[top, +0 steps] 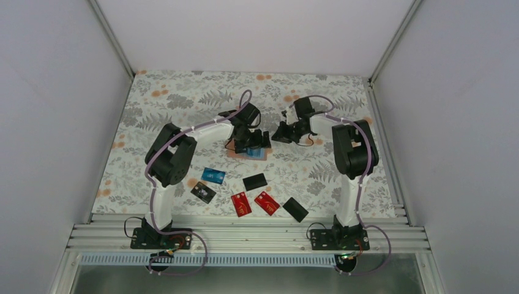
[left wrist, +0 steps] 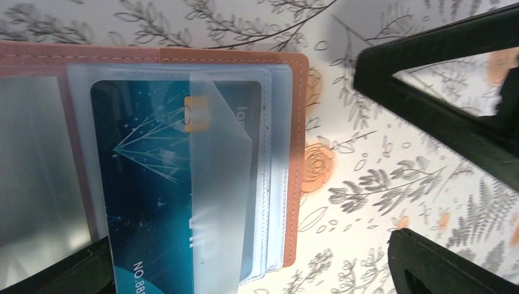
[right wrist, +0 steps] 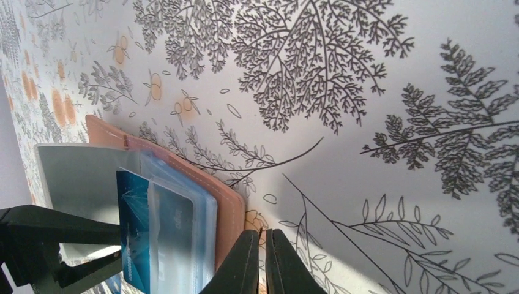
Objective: Put the credit cards into the card holder
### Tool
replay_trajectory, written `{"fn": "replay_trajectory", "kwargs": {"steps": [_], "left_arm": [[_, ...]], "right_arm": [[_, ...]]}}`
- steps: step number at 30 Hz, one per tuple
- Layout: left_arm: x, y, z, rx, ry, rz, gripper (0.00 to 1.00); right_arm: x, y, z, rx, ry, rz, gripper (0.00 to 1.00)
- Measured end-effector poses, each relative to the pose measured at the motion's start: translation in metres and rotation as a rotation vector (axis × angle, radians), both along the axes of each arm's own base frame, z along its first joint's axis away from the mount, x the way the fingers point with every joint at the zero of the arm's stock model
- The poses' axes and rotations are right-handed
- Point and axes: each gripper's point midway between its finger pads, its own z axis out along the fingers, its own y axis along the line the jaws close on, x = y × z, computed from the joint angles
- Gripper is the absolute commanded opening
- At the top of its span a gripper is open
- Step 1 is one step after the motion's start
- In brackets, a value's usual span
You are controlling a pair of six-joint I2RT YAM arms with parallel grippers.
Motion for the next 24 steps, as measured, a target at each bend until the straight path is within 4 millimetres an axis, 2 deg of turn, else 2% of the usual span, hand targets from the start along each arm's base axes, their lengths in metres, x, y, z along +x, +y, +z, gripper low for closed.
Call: {"fn": "replay_trajectory", "kwargs": {"steps": [12, 17, 19, 21, 24], "left_arm": [[-0.005, 0.027, -0.006, 0.167, -0.037, -0.094, 1.00], [-0.013, 0.027, -0.006, 0.168, -0.038, -0.182, 1.00], [-0.016, 0.022, -0.005, 0.114, -0.025, -0.209, 1.00], [-0.021, 0.019, -0.002, 0.062, -0.004, -0.225, 1.00], [-0.020, 0.021, 0.000, 0.072, -0.004, -0.231, 1.00]], "right_arm": [[0.001, 0.000, 0.027, 0.015, -0.058, 0.005, 0.08], [-0.005, -0.001, 0.039, 0.022, -0.082, 0.012, 0.11], [-0.007, -0.001, 0.042, 0.024, -0.087, 0.014, 0.11], [-0.009, -0.002, 0.043, 0.024, -0.089, 0.015, 0.11], [-0.010, -0.002, 0.044, 0.023, -0.091, 0.016, 0.11]]}}
